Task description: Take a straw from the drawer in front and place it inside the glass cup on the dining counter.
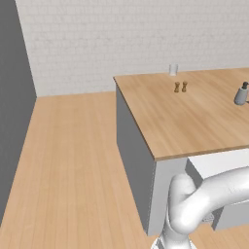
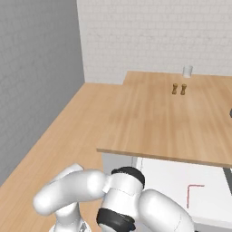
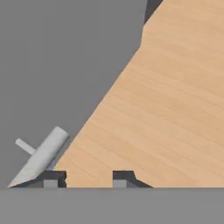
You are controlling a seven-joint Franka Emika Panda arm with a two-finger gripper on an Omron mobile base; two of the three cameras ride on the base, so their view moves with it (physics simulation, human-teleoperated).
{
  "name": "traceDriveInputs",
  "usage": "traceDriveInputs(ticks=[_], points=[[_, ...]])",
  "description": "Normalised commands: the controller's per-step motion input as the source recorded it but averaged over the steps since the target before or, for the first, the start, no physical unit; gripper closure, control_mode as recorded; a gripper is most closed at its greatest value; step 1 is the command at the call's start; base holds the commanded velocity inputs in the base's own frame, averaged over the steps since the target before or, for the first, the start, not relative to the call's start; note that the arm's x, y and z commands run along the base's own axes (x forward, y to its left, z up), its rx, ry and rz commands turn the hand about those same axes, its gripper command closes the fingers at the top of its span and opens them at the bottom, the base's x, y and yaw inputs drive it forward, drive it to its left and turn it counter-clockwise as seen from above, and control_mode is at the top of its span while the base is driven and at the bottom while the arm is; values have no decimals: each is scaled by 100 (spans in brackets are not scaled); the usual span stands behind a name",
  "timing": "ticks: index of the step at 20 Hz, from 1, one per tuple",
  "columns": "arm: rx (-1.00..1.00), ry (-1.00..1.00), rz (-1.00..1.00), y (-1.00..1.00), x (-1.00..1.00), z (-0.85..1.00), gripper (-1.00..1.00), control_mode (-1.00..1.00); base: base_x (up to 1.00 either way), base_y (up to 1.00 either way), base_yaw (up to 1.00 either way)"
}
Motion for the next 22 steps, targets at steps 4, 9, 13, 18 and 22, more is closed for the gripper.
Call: traceDriveInputs(ticks=[4, 9, 13, 18, 22], points=[[0, 22, -9, 2, -39, 100, 100, -100, 0, 0, 0], [-6, 4, -1, 18, 1, 100, -100, -100, 0, 0, 0], [-9, 0, 0, 33, 5, 100, -100, -100, 0, 0, 0], [-8, 0, 4, 32, 36, 100, -100, -100, 0, 0, 0], [0, 0, 11, 3, 67, 100, -100, -100, 0, 0, 0]])
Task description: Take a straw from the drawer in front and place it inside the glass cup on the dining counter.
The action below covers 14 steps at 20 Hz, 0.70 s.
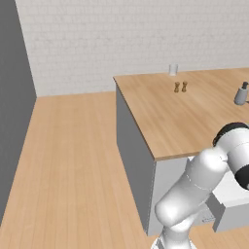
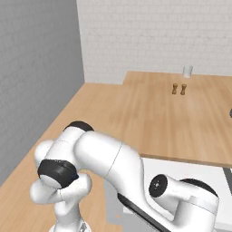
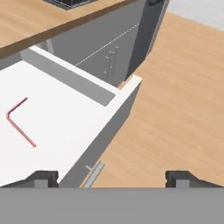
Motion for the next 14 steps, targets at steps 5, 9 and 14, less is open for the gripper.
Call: traceDriveInputs(ticks=[5, 9, 14], points=[[0, -2, 7, 12, 91, 93, -100, -100, 0, 0, 0], [-4, -25, -8, 53, 81, 10, -100, -100, 0, 0, 0], [0, -11, -9, 20, 38, -14, -100, -100, 0, 0, 0]])
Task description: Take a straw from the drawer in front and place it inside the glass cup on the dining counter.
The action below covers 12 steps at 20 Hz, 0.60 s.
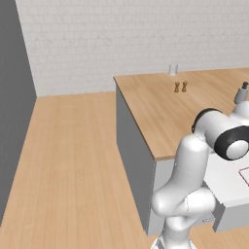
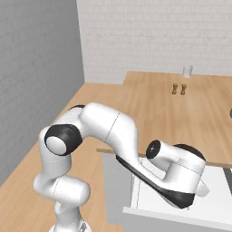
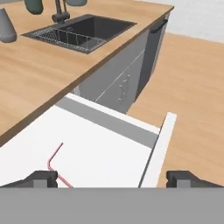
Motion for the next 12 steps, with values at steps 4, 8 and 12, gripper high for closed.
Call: traceDriveInputs(ticks=[4, 8, 12], points=[[9, -30, -19, 4, 29, 1, -100, -100, 0, 0, 0], [19, -45, -40, 4, 40, 15, -100, -100, 0, 0, 0], [27, -50, -48, 9, 39, 23, -100, -100, 0, 0, 0]])
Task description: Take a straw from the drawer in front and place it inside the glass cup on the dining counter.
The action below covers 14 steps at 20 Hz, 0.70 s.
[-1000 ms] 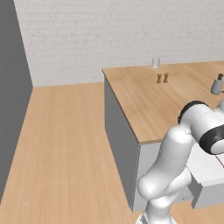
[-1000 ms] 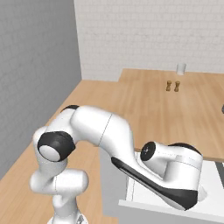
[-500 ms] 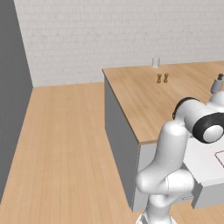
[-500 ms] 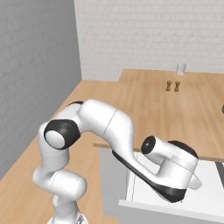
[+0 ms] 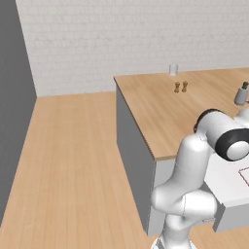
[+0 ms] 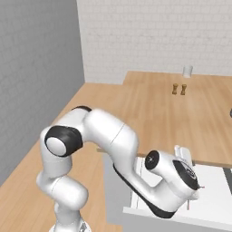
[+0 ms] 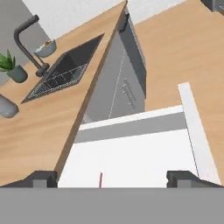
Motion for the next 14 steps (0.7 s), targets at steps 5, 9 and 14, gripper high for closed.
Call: traceDriveInputs(ticks=[5, 9, 14], points=[[31, -45, -53, 17, 57, 56, -100, -100, 0, 0, 0], [29, -34, -54, 12, 73, 76, -100, -100, 0, 0, 0], [41, 15, -41, 0, 75, 100, -100, -100, 0, 0, 0]])
